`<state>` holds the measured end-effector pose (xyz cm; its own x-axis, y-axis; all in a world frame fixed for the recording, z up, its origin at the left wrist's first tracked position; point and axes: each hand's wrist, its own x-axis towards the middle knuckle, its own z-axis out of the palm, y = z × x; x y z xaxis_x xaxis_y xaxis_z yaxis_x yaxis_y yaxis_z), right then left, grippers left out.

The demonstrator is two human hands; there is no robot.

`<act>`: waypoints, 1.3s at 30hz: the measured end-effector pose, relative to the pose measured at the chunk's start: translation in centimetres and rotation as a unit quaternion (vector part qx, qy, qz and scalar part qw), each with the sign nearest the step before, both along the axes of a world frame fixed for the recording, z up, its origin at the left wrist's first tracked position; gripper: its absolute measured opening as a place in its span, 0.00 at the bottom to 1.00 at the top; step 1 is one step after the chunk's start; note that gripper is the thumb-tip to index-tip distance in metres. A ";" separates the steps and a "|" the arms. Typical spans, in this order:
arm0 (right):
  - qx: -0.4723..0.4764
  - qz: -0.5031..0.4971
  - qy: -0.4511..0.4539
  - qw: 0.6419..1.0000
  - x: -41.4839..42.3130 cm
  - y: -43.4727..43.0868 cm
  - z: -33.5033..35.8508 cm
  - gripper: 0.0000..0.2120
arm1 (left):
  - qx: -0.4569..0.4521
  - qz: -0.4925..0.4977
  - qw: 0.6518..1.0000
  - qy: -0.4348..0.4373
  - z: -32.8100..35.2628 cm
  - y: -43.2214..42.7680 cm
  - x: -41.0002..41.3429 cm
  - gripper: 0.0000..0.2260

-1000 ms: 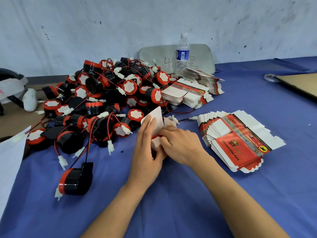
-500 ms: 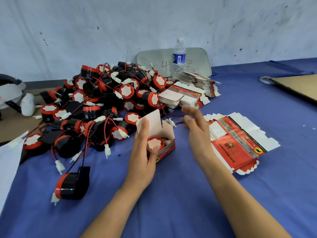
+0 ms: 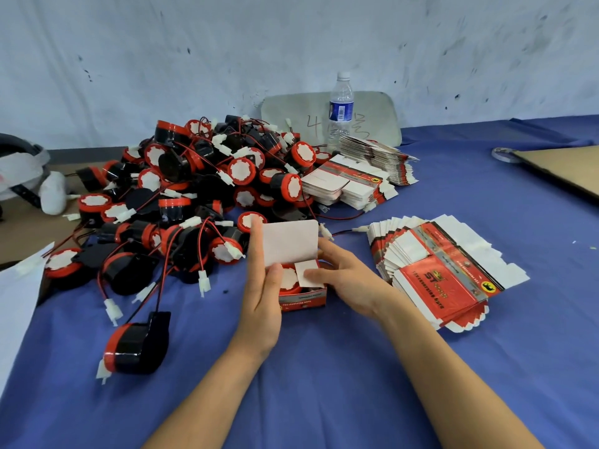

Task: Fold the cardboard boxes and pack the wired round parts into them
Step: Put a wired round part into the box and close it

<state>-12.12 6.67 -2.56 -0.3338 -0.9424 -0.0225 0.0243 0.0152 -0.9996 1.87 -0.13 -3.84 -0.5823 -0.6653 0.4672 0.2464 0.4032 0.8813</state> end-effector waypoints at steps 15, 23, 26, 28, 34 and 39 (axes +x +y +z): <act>-0.066 0.033 -0.067 0.995 0.0 -0.2 -1.0 0.29 | 0.114 0.003 0.992 -0.051 0.2 -0.7 -0.4 0.44; -0.089 0.061 -0.030 0.994 0.1 -0.1 -0.8 0.22 | 0.163 -0.033 0.984 -0.064 0.2 -1.3 -0.1 0.34; -0.043 0.096 0.024 0.994 -0.2 0.5 0.1 0.14 | 0.136 0.004 0.987 -0.080 0.1 -0.9 -0.1 0.31; -0.013 0.128 0.052 0.990 -0.3 0.8 0.7 0.17 | 0.137 0.013 0.987 -0.082 0.1 -0.9 -0.1 0.32; -0.033 0.053 0.089 0.994 0.6 0.6 0.6 0.11 | 0.105 0.014 0.990 -0.091 0.4 -0.8 0.1 0.21; -0.035 0.046 0.125 0.991 0.3 0.6 0.4 0.15 | 0.124 -0.026 0.984 -0.125 0.5 -1.6 0.5 0.25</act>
